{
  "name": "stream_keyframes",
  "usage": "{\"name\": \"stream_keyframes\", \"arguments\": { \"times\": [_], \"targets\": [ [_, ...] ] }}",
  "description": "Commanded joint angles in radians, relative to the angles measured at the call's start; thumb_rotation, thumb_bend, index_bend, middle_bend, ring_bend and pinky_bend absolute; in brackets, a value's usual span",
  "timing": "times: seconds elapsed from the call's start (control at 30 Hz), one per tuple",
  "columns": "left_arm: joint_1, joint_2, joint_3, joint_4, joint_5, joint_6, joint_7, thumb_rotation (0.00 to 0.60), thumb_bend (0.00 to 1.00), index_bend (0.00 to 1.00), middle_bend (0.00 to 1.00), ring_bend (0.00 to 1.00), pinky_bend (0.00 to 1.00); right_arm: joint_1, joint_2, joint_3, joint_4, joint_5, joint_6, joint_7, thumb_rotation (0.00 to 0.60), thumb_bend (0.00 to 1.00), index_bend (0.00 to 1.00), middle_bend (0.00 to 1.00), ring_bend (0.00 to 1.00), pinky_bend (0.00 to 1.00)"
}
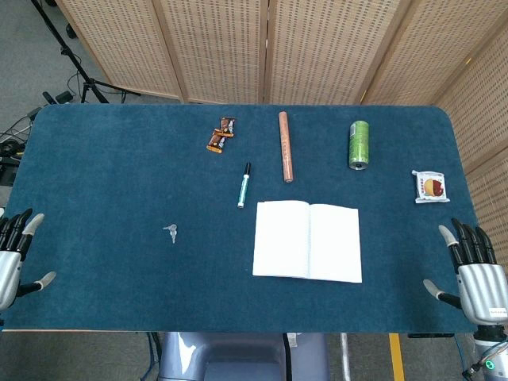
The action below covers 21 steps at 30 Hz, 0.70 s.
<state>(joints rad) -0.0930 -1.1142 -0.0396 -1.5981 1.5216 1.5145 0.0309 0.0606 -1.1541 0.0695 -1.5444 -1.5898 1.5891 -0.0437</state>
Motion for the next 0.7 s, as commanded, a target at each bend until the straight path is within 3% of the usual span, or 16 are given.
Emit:
{"name": "stream_keyframes", "arguments": {
  "times": [0.03,0.37,0.7],
  "targets": [
    [-0.001,0.0,-0.002,0.0,-0.005,-0.003,0.003,0.6,0.0,0.0,0.0,0.0,0.0,0.003,-0.002,-0.002,0.002,0.005,-0.01,-0.006,0.6,0.0,0.0,0.0,0.0,0.0],
    [0.006,-0.011,0.005,0.015,0.013,0.012,0.001,0.6,0.0,0.0,0.0,0.0,0.0,0.063,0.011,-0.029,-0.023,-0.027,-0.127,0.003,0.6,0.0,0.0,0.0,0.0,0.0],
    [0.01,0.014,-0.005,-0.022,0.004,0.02,-0.016,0.6,0.0,0.0,0.0,0.0,0.0,0.244,-0.003,-0.059,-0.069,-0.133,-0.383,-0.069,0.6,0.0,0.0,0.0,0.0,0.0]
  ]
}}
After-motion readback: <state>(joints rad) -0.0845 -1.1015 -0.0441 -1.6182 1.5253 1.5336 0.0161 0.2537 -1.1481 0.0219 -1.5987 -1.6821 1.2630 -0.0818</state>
